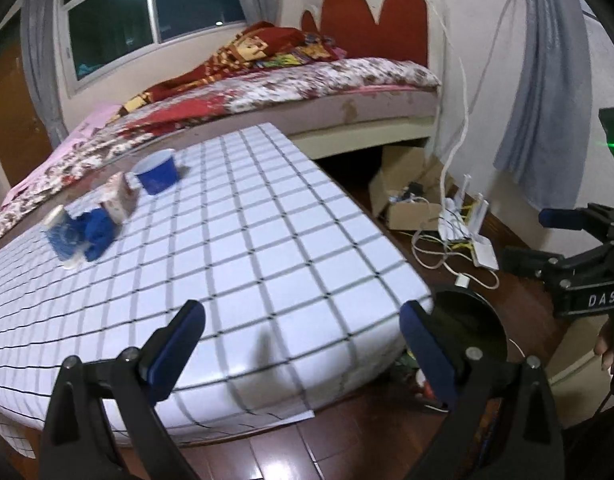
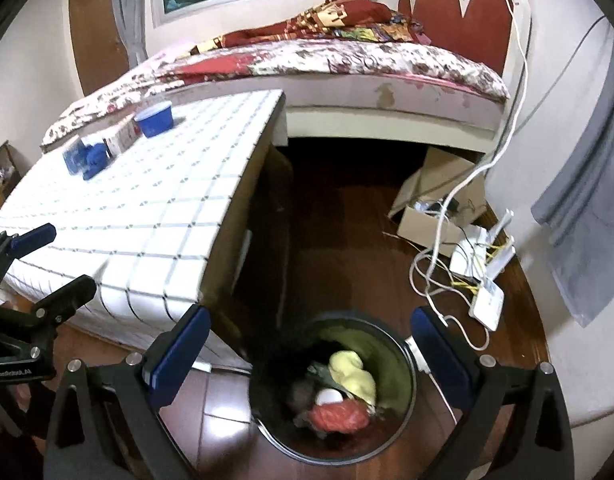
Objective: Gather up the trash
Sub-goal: 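Move both open tools back toward the items on the table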
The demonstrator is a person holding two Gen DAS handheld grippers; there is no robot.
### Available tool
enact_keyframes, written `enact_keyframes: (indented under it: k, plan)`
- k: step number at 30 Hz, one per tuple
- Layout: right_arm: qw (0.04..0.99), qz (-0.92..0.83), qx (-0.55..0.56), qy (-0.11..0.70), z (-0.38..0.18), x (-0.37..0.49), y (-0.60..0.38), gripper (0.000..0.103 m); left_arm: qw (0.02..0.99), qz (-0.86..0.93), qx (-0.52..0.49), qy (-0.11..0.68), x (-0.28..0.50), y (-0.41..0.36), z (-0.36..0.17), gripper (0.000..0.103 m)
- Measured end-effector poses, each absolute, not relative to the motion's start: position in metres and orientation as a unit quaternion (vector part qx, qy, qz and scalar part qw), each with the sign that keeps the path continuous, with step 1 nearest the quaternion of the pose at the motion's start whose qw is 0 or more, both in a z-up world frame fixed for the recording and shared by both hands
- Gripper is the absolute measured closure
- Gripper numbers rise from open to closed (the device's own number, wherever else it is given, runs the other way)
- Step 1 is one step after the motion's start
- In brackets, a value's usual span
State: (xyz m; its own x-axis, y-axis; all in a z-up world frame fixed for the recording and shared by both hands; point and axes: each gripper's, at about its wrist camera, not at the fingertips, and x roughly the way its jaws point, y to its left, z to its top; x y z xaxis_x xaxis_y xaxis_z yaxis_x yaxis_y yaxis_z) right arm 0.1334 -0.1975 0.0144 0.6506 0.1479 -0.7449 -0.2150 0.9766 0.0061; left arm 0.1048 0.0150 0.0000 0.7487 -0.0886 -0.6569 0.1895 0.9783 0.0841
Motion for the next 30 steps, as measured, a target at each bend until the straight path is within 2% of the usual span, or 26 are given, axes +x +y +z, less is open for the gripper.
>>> enact_keyframes:
  k: [17,30]
  plan:
    - [0.888,0.194,-0.045,0.416,0.004,0.167,-0.092,0.001,0.937,0.032,0.013,0.348,0.128,0.157,-0.001,0.004]
    - [0.88,0.242,-0.073,0.403,0.007,0.197,-0.009,0.001,0.938,0.113,0.013,0.328,0.167,0.269,0.015,0.004]
